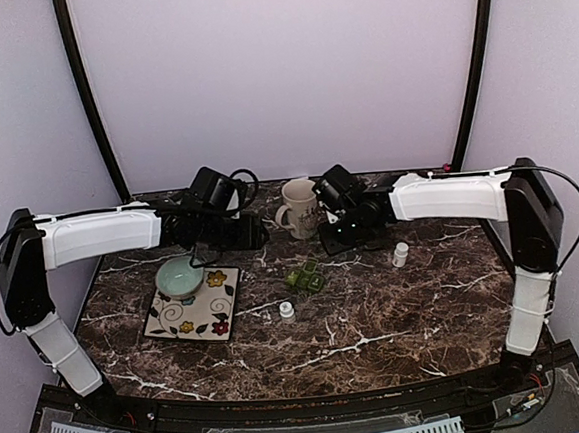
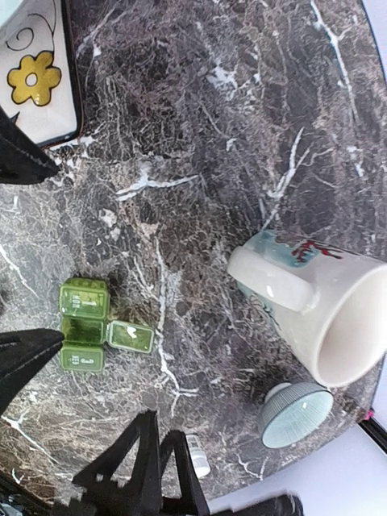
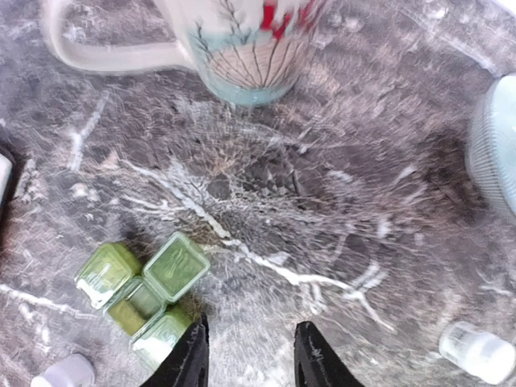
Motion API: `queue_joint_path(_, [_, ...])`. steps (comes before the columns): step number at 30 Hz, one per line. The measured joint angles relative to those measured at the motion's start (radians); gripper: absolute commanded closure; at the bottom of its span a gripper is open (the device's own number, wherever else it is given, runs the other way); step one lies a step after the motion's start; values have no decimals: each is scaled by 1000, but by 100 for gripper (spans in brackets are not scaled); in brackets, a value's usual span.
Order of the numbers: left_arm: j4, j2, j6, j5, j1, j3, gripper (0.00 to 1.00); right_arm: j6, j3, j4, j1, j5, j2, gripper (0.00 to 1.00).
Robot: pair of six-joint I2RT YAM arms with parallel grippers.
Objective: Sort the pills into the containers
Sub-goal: Pick up the pill bottle from the center of the board.
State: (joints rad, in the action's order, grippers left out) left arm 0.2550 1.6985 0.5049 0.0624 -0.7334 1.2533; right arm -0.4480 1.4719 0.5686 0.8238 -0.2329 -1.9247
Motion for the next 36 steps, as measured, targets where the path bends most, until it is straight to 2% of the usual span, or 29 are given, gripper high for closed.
queue_joint_path(2, [-4, -26, -1, 8, 0, -13, 37, 18, -59, -38, 0, -7, 94, 60])
queue_joint_path(6, [-35, -96, -12, 26, -3, -75, 37, 48, -108, -79, 1, 1, 179, 60])
queue_joint_path(11, [-85, -216, -38, 68, -31, -196, 37, 85, -97, -76, 40, 8, 204, 59])
queue_joint_path(16, [-126, -372, -68, 107, -64, -319, 37, 96, 29, 14, 158, 19, 126, 54])
queue_joint_path(21, [-165, -491, -96, 137, -73, -371, 37, 95, 138, 99, 249, 61, 40, 51])
queue_joint_path(29, [-182, -524, -135, 166, -92, -373, 37, 89, 294, 244, 304, 111, -100, 50])
queue_joint_path(36, [-191, -557, -136, 175, -97, -401, 37, 79, 341, 340, 307, 120, -178, 50])
